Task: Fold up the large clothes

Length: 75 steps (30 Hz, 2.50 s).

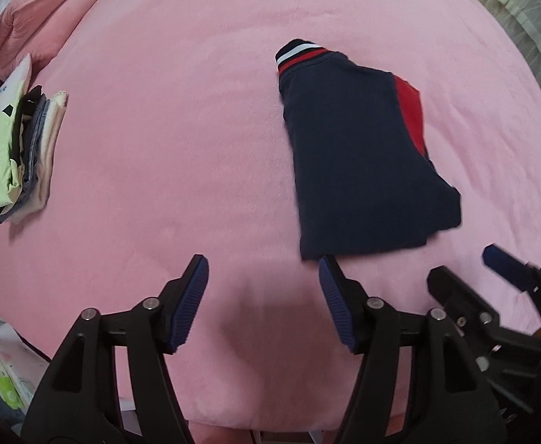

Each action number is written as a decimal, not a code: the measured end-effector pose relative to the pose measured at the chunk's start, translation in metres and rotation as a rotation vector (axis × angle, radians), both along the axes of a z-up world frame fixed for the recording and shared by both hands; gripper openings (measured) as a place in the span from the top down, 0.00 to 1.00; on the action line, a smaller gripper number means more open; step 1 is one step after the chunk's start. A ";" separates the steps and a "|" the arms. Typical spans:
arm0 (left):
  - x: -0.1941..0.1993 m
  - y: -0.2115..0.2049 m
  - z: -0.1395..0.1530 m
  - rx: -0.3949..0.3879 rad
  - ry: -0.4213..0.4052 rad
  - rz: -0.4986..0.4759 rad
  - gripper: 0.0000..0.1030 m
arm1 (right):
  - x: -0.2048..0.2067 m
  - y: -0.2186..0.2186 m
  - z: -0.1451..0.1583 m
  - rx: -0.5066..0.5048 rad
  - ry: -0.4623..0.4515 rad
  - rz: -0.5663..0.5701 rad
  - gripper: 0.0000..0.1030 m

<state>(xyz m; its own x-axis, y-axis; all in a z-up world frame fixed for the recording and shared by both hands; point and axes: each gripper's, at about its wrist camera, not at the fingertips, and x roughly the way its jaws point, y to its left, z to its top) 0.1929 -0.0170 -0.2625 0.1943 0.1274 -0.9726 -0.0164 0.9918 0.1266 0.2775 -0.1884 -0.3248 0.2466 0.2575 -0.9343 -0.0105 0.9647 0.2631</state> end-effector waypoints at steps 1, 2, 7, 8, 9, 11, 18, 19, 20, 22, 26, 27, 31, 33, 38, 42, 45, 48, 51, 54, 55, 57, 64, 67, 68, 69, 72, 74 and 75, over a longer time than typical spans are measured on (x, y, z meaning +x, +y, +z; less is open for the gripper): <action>-0.006 0.002 0.007 -0.014 -0.019 -0.009 0.40 | -0.003 0.003 0.008 -0.023 -0.001 0.006 0.23; -0.009 0.004 0.012 -0.026 -0.029 -0.018 0.36 | -0.003 0.006 0.014 -0.028 -0.002 0.007 0.20; -0.022 0.005 0.040 -0.037 -0.036 -0.065 0.31 | -0.032 -0.023 0.057 -0.030 -0.003 0.004 0.17; -0.024 0.005 0.045 -0.044 -0.032 -0.067 0.30 | -0.032 -0.022 0.059 -0.040 -0.004 0.011 0.16; -0.025 0.006 0.048 -0.056 -0.026 -0.064 0.29 | -0.030 -0.019 0.062 -0.054 -0.008 0.019 0.16; -0.024 0.008 0.050 -0.065 -0.026 -0.052 0.29 | -0.034 -0.018 0.072 -0.078 -0.023 0.025 0.16; -0.020 0.012 0.033 -0.089 0.035 -0.047 0.29 | -0.024 -0.019 0.062 -0.130 0.000 0.022 0.15; -0.018 0.013 0.028 -0.098 0.043 -0.041 0.29 | -0.023 -0.019 0.060 -0.143 0.005 0.024 0.15; -0.015 0.014 0.024 -0.098 0.053 -0.036 0.29 | -0.020 -0.020 0.055 -0.152 0.007 0.030 0.15; -0.009 0.015 0.015 -0.095 0.061 -0.031 0.29 | -0.015 -0.021 0.045 -0.167 0.017 0.045 0.15; 0.012 0.016 -0.009 -0.104 0.111 -0.046 0.29 | 0.001 -0.028 0.018 -0.168 0.049 0.039 0.15; 0.019 0.016 -0.016 -0.115 0.124 -0.041 0.29 | 0.006 -0.030 0.012 -0.178 0.062 0.034 0.15; 0.048 0.020 -0.038 -0.216 0.141 -0.035 0.29 | 0.029 -0.041 -0.006 -0.183 0.068 0.019 0.15; 0.067 0.022 -0.052 -0.324 0.146 -0.032 0.29 | 0.041 -0.049 -0.012 -0.179 0.070 -0.014 0.15; 0.094 0.031 -0.083 -0.571 0.117 0.000 0.29 | 0.070 -0.058 -0.034 -0.111 0.101 -0.042 0.15; 0.099 0.041 -0.110 -0.720 0.127 0.062 0.28 | 0.083 -0.056 -0.054 -0.054 0.120 -0.034 0.15; 0.099 0.047 -0.117 -0.774 0.124 0.077 0.28 | 0.091 -0.057 -0.070 0.004 0.145 -0.050 0.15; 0.101 0.049 -0.121 -0.800 0.124 0.069 0.27 | 0.099 -0.058 -0.077 0.052 0.146 -0.045 0.15; 0.106 0.051 -0.127 -0.828 0.146 0.086 0.26 | 0.106 -0.060 -0.080 0.064 0.140 -0.044 0.14; 0.110 0.050 -0.128 -0.828 0.148 0.083 0.26 | 0.111 -0.064 -0.084 0.084 0.146 -0.057 0.13; 0.110 0.048 -0.128 -0.827 0.146 0.084 0.25 | 0.112 -0.065 -0.085 0.086 0.146 -0.056 0.13; 0.106 0.049 -0.130 -0.831 0.142 0.093 0.24 | 0.112 -0.067 -0.086 0.091 0.147 -0.059 0.13; 0.099 0.044 -0.138 -0.848 0.126 0.136 0.18 | 0.111 -0.077 -0.096 0.155 0.191 -0.056 0.13; 0.099 0.041 -0.140 -0.851 0.124 0.133 0.18 | 0.111 -0.089 -0.114 0.293 0.233 -0.071 0.14; 0.100 0.039 -0.140 -0.851 0.129 0.122 0.18 | 0.111 -0.093 -0.121 0.352 0.244 -0.074 0.15; 0.100 0.039 -0.140 -0.851 0.134 0.113 0.18 | 0.111 -0.097 -0.124 0.387 0.248 -0.066 0.18; 0.101 0.044 -0.137 -0.875 0.147 0.127 0.27 | 0.113 -0.108 -0.137 0.557 0.252 -0.053 0.40; 0.100 0.046 -0.136 -0.888 0.147 0.135 0.35 | 0.113 -0.114 -0.145 0.619 0.260 -0.077 0.50; 0.099 0.046 -0.133 -0.901 0.141 0.130 0.38 | 0.112 -0.119 -0.147 0.649 0.260 -0.090 0.52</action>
<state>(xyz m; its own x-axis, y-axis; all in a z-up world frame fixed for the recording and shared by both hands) 0.2917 0.0289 -0.3953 0.1035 -0.6773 -0.7284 -0.1782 0.7078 -0.6835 0.3898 -0.3073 -0.4719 0.0824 0.7721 -0.6302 0.2036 0.6059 0.7690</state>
